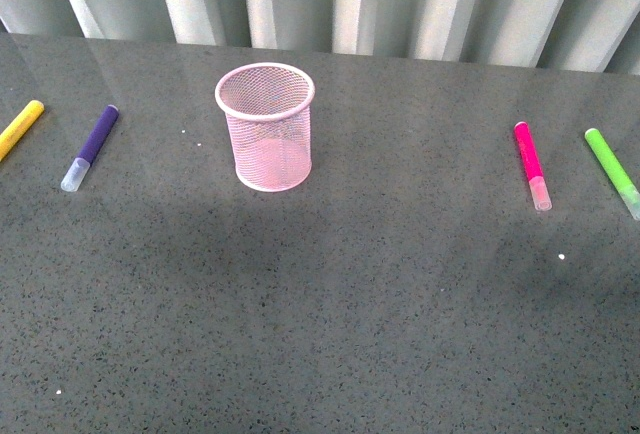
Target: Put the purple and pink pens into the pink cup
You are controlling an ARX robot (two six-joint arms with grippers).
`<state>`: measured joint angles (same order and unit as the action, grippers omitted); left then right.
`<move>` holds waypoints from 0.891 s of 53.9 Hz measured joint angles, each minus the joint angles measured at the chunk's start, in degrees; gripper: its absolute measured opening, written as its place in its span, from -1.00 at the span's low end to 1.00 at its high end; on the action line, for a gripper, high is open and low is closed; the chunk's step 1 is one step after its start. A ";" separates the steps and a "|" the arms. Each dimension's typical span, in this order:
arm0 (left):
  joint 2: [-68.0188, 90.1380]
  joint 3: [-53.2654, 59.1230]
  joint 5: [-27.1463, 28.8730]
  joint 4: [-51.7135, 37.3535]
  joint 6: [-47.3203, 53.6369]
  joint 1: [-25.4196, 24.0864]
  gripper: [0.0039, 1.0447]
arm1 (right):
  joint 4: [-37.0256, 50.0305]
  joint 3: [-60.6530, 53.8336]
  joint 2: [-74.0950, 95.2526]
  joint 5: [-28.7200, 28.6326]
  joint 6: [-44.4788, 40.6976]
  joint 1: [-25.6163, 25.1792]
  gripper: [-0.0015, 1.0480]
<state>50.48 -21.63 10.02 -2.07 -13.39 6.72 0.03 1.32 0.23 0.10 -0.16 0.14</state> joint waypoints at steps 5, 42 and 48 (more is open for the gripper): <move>10.16 -5.66 -2.75 1.70 0.79 -0.44 0.88 | 0.00 0.00 0.00 0.00 0.00 0.00 0.87; 57.53 -50.95 -10.93 22.97 15.43 -4.50 0.88 | 0.00 0.00 0.00 0.02 0.00 0.00 0.87; 61.51 -55.69 -10.51 24.52 17.14 -4.55 0.88 | 0.00 0.00 0.00 -0.02 0.00 0.00 0.87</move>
<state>111.98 -77.32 -0.49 22.46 3.75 2.17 0.03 1.32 0.23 0.08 -0.16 0.14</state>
